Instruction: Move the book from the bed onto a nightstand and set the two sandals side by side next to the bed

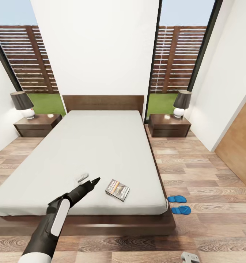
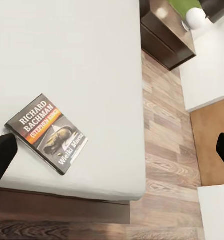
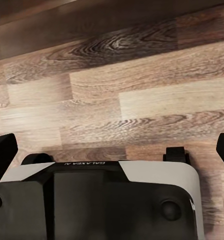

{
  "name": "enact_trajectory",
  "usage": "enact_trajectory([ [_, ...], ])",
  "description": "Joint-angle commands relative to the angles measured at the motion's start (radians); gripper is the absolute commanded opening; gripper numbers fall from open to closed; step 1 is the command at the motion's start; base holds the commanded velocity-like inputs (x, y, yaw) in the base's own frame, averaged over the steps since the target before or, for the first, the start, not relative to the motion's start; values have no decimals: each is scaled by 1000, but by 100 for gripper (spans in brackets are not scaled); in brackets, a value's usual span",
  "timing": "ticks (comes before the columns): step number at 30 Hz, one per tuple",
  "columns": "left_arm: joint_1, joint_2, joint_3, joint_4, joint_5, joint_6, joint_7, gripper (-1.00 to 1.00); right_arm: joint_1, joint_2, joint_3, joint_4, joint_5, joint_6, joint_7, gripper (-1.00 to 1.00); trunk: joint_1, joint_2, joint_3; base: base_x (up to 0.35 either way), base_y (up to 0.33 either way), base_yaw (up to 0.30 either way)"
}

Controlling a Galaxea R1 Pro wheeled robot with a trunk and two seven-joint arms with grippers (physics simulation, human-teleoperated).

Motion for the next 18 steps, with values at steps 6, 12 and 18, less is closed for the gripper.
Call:
enact_trajectory([
  [6, -1, -4, 3, 7, 4, -12, 0, 100, -1, 0, -9, -1, 5, 2, 4, 100, 1, -2, -10, 0, 0, 0],
  [12, -2, -1, 3, 9, 3, -15, -1, 100, -1, 0, -9, -1, 5, 2, 3, 100, 1, -2, -19, 87, 0, 0],
  [18, -1, -1, 1, 11, 2, -16, -1, 100, -1, 0, -9, -1, 5, 2, 3, 100, 1, -2, -28, 138, 0, 0],
])
